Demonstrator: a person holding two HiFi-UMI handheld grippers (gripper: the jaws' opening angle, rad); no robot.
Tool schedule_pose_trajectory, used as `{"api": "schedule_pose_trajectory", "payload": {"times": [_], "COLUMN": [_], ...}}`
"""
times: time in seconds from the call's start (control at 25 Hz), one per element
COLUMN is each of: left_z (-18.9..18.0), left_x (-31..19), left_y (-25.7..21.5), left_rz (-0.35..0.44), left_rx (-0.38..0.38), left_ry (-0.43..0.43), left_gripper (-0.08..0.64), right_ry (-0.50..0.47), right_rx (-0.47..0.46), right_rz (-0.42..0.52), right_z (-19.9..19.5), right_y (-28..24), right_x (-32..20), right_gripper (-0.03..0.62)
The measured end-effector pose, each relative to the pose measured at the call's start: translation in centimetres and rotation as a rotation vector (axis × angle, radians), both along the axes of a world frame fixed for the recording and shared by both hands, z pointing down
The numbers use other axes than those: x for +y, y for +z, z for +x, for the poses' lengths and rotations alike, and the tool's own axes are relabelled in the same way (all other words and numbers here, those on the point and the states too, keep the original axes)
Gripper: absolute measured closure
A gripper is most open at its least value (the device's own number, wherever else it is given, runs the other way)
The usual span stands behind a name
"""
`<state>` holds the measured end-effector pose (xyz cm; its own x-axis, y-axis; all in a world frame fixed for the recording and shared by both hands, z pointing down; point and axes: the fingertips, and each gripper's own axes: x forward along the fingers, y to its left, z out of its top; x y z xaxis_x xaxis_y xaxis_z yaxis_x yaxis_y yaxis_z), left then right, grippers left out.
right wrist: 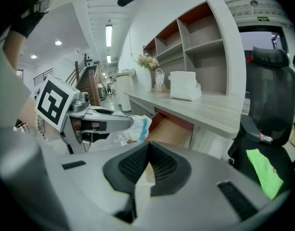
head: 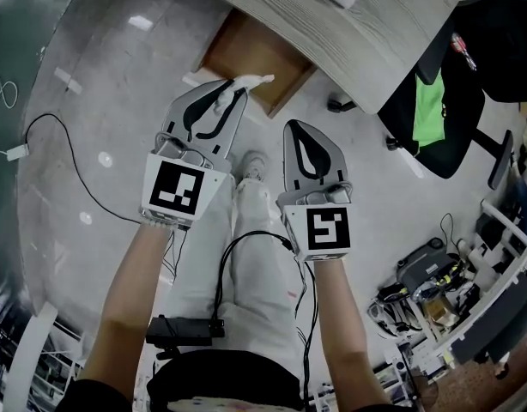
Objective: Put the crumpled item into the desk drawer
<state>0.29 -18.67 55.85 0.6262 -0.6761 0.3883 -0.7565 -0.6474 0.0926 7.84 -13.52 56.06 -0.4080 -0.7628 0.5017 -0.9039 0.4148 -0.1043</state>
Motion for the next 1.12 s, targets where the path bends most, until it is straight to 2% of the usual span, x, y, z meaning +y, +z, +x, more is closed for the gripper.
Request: {"api": "schedule_pose_trajectory", "payload": {"times": [0.56, 0.84, 1.12], "left_z": [0.4, 0.9, 0.6], "left_x": [-2.5, -2.9, -2.9], "left_y": [6.4, 8.3, 9.0], "left_rz": [-0.092, -0.115, -0.125], "left_rx": [0.014, -0.022, -0.040], "left_ry": [-0.036, 0.015, 0.015], "left_gripper": [0.482, 0.464, 0.416], "right_ry": [0.018, 0.008, 0.007], "right_rx": [-0.004, 0.009, -0.002], "right_rz": [-0.024, -0.029, -0.039], "right_z": [-0.6, -1.2, -1.8], "right_y": [1.7, 2.2, 2.3], "right_x": [-0.1, -0.2, -0.4], "right_gripper": [0.588, 0.588, 0.588]}}
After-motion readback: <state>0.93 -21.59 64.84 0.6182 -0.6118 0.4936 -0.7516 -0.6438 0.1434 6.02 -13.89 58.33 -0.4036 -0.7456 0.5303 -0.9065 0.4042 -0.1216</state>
